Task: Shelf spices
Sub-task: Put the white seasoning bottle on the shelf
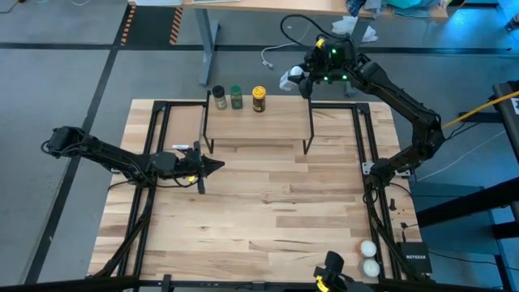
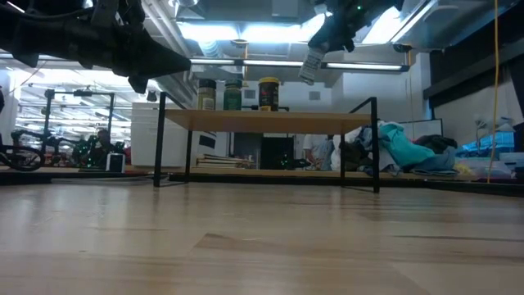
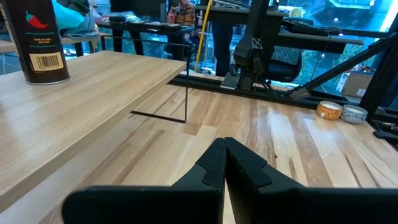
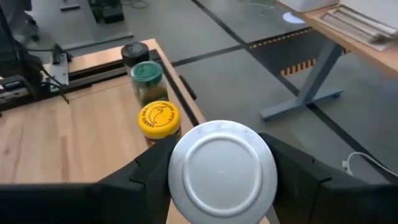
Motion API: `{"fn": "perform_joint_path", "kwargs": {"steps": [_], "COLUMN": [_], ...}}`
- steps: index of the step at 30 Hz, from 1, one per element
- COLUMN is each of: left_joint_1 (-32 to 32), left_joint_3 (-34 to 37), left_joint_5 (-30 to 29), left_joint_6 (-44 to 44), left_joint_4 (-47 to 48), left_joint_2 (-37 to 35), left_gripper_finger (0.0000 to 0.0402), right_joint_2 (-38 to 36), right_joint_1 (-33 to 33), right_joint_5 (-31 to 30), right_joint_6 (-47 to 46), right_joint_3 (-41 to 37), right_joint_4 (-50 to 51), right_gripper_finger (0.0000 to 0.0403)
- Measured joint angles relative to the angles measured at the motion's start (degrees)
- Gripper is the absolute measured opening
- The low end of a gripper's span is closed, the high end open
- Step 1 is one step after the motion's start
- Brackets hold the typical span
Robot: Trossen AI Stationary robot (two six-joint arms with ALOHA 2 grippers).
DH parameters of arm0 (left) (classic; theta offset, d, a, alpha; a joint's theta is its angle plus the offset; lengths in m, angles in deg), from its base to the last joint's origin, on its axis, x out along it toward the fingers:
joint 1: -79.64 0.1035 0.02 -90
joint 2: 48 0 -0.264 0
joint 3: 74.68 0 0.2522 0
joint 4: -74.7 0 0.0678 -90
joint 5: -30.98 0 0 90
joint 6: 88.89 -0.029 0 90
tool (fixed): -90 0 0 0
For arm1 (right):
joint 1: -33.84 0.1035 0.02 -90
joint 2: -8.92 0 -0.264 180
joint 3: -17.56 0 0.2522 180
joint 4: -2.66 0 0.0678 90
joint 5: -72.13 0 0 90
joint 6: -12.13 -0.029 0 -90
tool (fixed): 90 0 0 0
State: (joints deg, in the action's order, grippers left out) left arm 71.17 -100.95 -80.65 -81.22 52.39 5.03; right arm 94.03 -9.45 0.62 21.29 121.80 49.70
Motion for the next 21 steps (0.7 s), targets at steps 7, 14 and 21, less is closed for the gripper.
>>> {"fn": "perform_joint_path", "kwargs": {"steps": [7, 14, 21], "left_joint_1": [-0.02, 0.0, 0.0], "left_joint_3": [0.0, 0.0, 0.0], "left_joint_5": [0.0, -0.02, -0.04], "left_joint_6": [0.06, 0.01, 0.09], "left_joint_4": [0.0, 0.02, 0.0], "left_joint_2": [0.0, 0.0, 0.0], "left_gripper_finger": [0.0, 0.0, 0.0], "right_joint_2": [1.32, 1.43, 2.52], "right_joint_1": [0.63, 0.59, 1.73], "right_joint_5": [-1.11, -2.53, -3.43], "right_joint_6": [-1.36, -1.47, -1.92], "right_joint_3": [0.0, 0.0, 0.0], "right_joint_4": [1.26, 5.52, 5.82], "right_gripper_finger": [0.0209, 0.0209, 0.0209]}}
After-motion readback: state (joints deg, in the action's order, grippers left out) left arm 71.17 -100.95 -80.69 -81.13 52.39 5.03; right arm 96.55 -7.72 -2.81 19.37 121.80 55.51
